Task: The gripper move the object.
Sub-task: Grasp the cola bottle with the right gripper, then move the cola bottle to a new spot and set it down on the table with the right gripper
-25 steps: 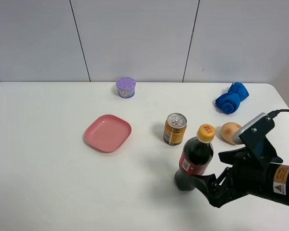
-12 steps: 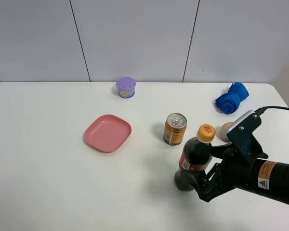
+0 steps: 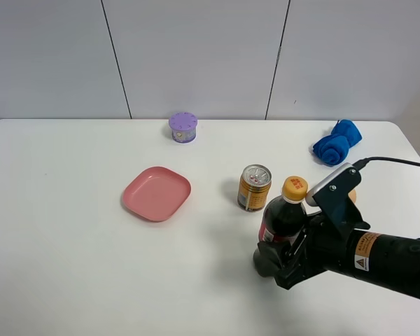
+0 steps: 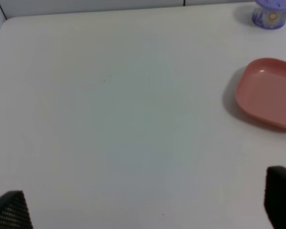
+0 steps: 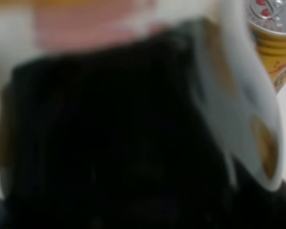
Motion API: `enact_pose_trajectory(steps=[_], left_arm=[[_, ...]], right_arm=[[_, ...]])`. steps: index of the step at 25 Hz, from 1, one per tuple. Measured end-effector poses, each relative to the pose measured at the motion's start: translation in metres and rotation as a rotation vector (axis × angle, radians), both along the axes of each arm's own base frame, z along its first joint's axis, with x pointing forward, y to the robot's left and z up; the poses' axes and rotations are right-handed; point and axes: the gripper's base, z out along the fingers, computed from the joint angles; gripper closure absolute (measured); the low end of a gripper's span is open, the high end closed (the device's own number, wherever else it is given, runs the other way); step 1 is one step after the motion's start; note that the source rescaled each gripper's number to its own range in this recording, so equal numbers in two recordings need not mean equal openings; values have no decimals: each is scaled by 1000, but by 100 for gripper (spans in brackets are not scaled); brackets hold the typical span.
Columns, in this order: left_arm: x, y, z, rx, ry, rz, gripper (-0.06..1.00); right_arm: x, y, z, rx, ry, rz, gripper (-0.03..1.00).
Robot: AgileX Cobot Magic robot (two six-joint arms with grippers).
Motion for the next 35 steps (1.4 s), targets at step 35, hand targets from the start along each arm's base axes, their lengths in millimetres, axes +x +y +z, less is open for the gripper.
enact_pose_trajectory(steps=[35], left_arm=[[0,0,0,0,0,0,-6]], right_arm=[[55,53,126,-8,-104,25,97]])
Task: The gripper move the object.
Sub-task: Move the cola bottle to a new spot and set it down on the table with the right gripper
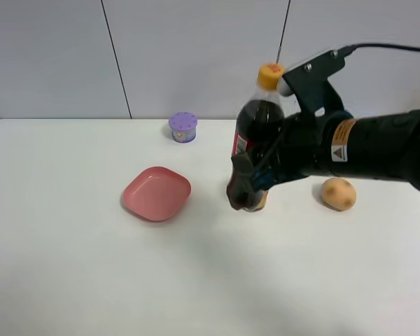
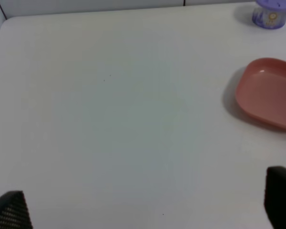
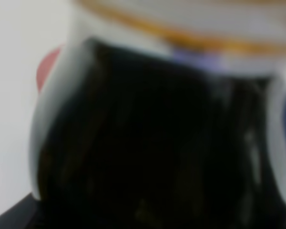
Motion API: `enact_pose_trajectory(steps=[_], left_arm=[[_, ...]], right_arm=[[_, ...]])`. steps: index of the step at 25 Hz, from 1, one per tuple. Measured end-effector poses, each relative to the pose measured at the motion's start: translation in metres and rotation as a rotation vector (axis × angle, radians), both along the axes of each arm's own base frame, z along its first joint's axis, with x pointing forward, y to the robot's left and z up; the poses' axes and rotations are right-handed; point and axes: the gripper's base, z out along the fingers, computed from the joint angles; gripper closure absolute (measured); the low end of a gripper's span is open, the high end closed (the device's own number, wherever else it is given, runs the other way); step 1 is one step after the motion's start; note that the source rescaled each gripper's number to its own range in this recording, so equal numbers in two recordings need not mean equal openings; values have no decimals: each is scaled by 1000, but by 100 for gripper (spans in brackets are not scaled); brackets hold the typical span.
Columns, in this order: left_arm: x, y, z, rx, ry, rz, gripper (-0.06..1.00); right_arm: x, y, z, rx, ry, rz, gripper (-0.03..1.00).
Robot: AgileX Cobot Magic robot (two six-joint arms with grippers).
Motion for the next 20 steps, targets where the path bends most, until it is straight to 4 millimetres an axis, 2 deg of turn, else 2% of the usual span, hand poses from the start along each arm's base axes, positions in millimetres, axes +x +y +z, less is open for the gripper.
enact_pose_trajectory(steps=[4,8,11,16,20], left_arm=[[0,0,0,0,0,0,-6],[0,0,0,0,0,0,-6],[0,0,0,0,0,0,-6],[0,0,0,0,0,0,-6],[0,0,0,0,0,0,-6]], right_arm=[[6,3,27,-1,-51,-3,97],[14,3,40,1,-86,-18,97],[33,-5,37,-12,-75,-81,97],[68,-16,22,-50,-39,-176,97],[96,-18,11,-55,-28,-220,97]])
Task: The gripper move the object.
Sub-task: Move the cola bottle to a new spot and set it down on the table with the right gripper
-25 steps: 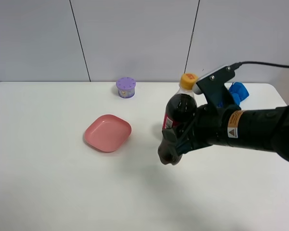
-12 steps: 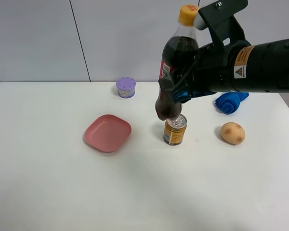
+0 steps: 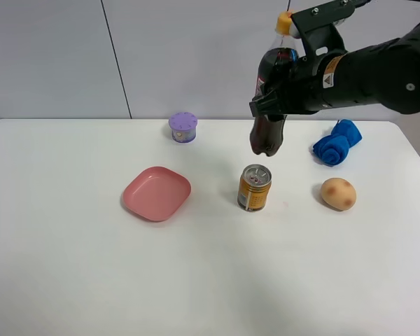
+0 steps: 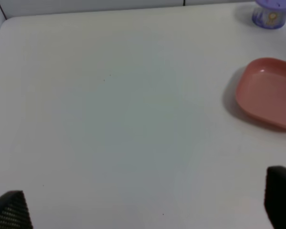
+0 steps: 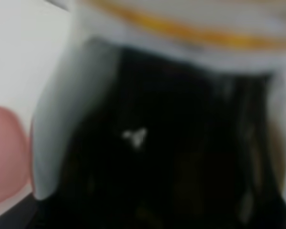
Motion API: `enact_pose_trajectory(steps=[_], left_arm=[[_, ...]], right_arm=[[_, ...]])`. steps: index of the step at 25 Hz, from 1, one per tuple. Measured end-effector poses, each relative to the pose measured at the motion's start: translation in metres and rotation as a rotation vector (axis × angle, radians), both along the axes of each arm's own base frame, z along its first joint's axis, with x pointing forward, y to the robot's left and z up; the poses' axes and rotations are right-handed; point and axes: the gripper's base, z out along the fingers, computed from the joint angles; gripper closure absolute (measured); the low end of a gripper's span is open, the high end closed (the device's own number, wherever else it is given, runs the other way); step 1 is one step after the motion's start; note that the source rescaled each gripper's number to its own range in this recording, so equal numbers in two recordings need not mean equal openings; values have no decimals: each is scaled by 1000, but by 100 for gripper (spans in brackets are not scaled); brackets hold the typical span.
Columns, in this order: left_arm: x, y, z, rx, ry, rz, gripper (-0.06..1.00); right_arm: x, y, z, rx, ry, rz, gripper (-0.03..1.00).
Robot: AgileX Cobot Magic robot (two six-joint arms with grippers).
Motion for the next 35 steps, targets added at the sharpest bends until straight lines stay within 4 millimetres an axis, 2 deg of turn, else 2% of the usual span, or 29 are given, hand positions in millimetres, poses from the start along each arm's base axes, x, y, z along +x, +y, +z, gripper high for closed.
enact_pose_trajectory(steps=[9,16,22,26,35], left_arm=[[0,0,0,0,0,0,-6],[0,0,0,0,0,0,-6],[0,0,0,0,0,0,-6],[0,0,0,0,0,0,-6],[0,0,0,0,0,0,-6]], right_arm=[[72,11,-22,0,4,-55,97],[112,27,-49,-7,21,-56,97],[123,32,-77,-20,45,-47,97],[130,24,-91,-31,69,-68,97],[141,12,-91,-6,6,-79,97]])
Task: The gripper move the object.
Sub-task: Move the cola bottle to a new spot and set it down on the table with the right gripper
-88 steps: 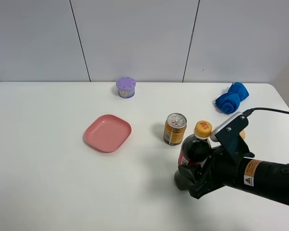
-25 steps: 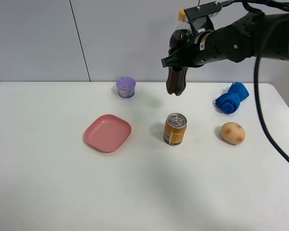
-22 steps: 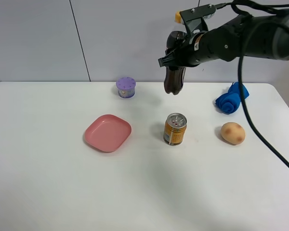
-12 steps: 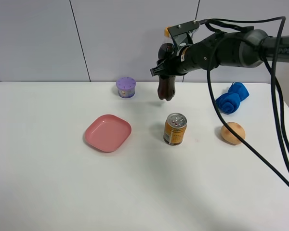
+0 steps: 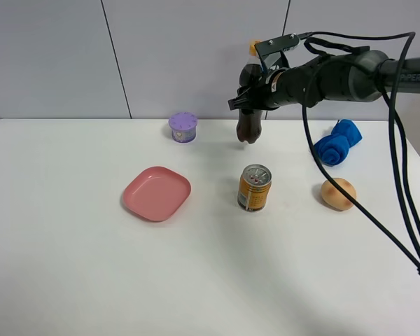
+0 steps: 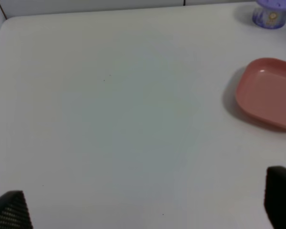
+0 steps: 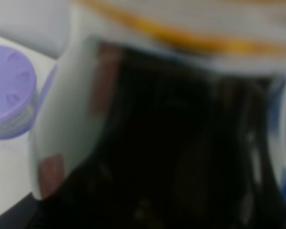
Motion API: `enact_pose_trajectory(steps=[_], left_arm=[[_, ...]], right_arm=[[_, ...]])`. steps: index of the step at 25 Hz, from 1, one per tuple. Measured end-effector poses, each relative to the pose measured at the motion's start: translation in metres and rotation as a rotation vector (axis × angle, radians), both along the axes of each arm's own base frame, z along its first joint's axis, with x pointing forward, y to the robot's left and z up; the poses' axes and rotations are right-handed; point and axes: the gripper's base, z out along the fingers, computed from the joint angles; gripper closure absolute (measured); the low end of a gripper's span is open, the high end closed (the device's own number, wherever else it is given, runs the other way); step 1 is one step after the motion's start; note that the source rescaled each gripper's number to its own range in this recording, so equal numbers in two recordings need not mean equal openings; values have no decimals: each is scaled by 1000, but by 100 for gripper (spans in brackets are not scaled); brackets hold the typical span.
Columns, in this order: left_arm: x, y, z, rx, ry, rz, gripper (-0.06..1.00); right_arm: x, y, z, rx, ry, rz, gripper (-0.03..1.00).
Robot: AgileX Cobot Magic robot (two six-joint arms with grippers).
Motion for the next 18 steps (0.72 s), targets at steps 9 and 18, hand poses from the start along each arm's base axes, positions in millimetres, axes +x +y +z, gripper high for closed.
enact_pose_trajectory(steps=[9,18], left_arm=[[0,0,0,0,0,0,-6],[0,0,0,0,0,0,-6]], right_arm=[[4,0,-18,-14,29,1,97],[6,-1,-29,-18,43,-1,97]])
